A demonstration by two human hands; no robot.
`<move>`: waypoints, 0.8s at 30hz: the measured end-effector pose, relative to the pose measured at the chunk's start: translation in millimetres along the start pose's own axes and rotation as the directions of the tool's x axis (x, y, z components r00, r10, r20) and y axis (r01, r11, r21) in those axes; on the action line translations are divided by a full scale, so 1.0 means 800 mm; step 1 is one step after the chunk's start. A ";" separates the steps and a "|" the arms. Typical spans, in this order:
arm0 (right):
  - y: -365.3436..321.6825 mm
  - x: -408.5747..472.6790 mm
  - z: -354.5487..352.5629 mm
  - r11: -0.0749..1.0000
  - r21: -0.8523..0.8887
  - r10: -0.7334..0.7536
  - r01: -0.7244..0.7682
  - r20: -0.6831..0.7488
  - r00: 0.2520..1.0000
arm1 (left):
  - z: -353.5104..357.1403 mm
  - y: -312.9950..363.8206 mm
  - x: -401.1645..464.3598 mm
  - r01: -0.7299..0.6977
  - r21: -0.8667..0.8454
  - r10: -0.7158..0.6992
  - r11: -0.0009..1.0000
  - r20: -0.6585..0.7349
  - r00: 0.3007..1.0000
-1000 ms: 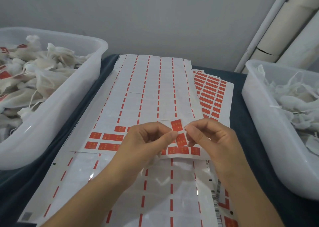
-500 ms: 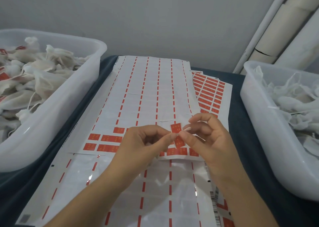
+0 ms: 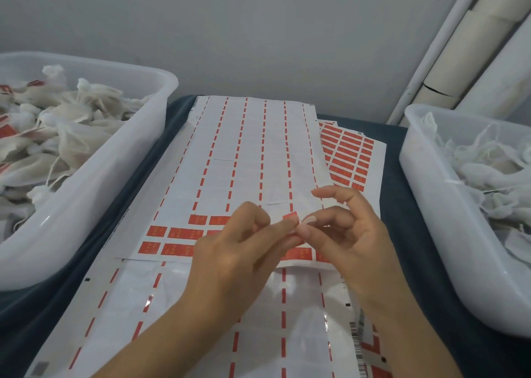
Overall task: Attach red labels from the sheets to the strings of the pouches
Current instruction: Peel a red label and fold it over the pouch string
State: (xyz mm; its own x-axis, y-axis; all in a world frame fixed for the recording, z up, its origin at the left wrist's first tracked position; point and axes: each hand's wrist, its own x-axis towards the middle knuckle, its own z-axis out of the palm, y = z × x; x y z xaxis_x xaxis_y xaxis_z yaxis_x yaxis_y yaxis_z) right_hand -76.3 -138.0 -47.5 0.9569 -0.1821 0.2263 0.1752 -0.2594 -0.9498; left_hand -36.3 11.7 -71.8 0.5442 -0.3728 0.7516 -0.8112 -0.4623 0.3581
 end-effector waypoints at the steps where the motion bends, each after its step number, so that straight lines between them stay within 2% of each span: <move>1: 0.000 -0.001 0.000 0.998 -0.050 -0.034 0.033 -0.015 0.999 | 0.000 0.000 0.000 0.001 -0.009 -0.001 1.000 0.002 1.000; 6: -0.004 -0.005 0.000 0.956 -0.249 -0.184 0.154 -0.101 0.978 | 0.001 0.001 0.001 0.000 0.000 0.000 1.000 -0.006 1.000; 8: -0.008 -0.005 -0.004 0.965 -0.189 -0.216 0.182 -0.178 0.960 | 0.000 0.002 0.003 0.060 -0.030 -0.060 0.998 -0.007 0.998; 10: -0.014 -0.003 -0.010 0.990 0.017 -0.130 0.141 -0.286 0.949 | -0.008 0.006 0.009 0.251 -0.197 -0.256 0.948 0.000 0.967; 11: -0.015 -0.002 -0.010 0.989 0.111 -0.062 0.100 -0.301 0.952 | -0.013 0.010 0.014 0.410 -0.335 -0.421 0.848 0.043 0.906; 12: -0.016 -0.002 -0.009 0.985 0.170 0.006 0.042 -0.274 0.962 | -0.015 0.014 0.017 0.554 -0.477 -0.573 0.682 0.122 0.810; 14: -0.014 -0.003 0.002 0.977 0.204 0.103 -0.069 -0.164 0.981 | -0.014 0.016 0.019 0.691 -0.639 -0.735 0.337 0.280 0.617; 15: -0.012 -0.004 0.009 0.977 0.193 0.121 -0.095 -0.124 0.985 | -0.013 0.016 0.019 0.710 -0.658 -0.766 0.251 0.313 0.561; 16: -0.010 -0.006 0.014 0.978 0.182 0.125 -0.105 -0.096 0.988 | -0.013 0.017 0.020 0.716 -0.664 -0.782 0.215 0.323 0.534; 24: -0.002 -0.009 0.017 0.953 0.276 0.143 -0.124 -0.050 0.988 | -0.010 0.025 0.018 0.695 -0.690 -0.743 0.203 0.354 0.568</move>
State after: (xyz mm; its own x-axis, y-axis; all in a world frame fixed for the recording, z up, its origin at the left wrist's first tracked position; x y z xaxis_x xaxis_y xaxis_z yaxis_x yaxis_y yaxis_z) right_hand -80.2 -123.3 -50.6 0.9595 -0.2641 0.0984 0.1120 0.0369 -0.9930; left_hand -46.5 3.4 -49.4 0.9876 -0.1530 -0.0352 0.0662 0.2024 0.9771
